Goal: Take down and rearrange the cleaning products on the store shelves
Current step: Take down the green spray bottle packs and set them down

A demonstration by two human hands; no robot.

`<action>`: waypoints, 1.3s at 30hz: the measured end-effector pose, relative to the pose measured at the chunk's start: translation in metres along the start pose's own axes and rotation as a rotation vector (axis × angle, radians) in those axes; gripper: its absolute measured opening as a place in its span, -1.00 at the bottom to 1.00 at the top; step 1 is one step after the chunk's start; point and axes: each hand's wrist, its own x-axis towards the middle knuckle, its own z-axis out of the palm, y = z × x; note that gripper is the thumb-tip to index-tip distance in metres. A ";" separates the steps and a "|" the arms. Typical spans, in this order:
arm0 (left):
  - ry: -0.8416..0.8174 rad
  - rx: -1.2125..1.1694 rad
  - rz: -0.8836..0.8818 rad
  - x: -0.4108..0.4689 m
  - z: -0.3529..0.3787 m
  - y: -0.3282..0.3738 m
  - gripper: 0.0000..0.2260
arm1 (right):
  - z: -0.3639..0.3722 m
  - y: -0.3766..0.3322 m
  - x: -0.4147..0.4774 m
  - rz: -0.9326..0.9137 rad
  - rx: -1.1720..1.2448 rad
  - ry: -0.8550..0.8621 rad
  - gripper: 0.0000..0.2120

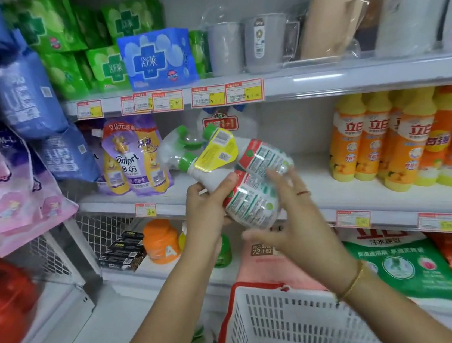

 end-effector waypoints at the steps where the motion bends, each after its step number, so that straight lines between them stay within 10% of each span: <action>1: 0.012 -0.009 0.004 -0.001 0.003 -0.003 -0.54 | 0.011 0.000 -0.003 -0.027 -0.141 -0.003 -0.02; 6: -0.024 0.178 0.081 -0.007 0.007 -0.004 -0.24 | 0.022 0.009 0.000 -0.052 -0.327 0.217 -0.16; 13: -0.304 0.468 0.051 0.006 -0.012 -0.002 -0.47 | -0.017 0.046 0.000 0.322 0.518 -0.093 -0.46; 17: -0.189 0.534 -0.064 0.020 -0.023 0.006 -0.28 | -0.021 0.057 -0.013 0.460 0.843 -0.269 -0.26; 24: -0.384 0.202 -0.319 0.023 -0.029 0.018 -0.68 | -0.028 0.044 -0.004 0.595 1.270 -0.308 -0.07; 32: -0.477 -0.047 -0.381 0.026 -0.037 0.018 -0.52 | -0.045 0.013 0.009 0.630 1.134 -0.312 -0.36; 39: -0.365 0.004 -0.269 0.032 -0.025 0.007 -0.84 | -0.054 0.043 0.023 0.615 0.961 -0.490 -0.33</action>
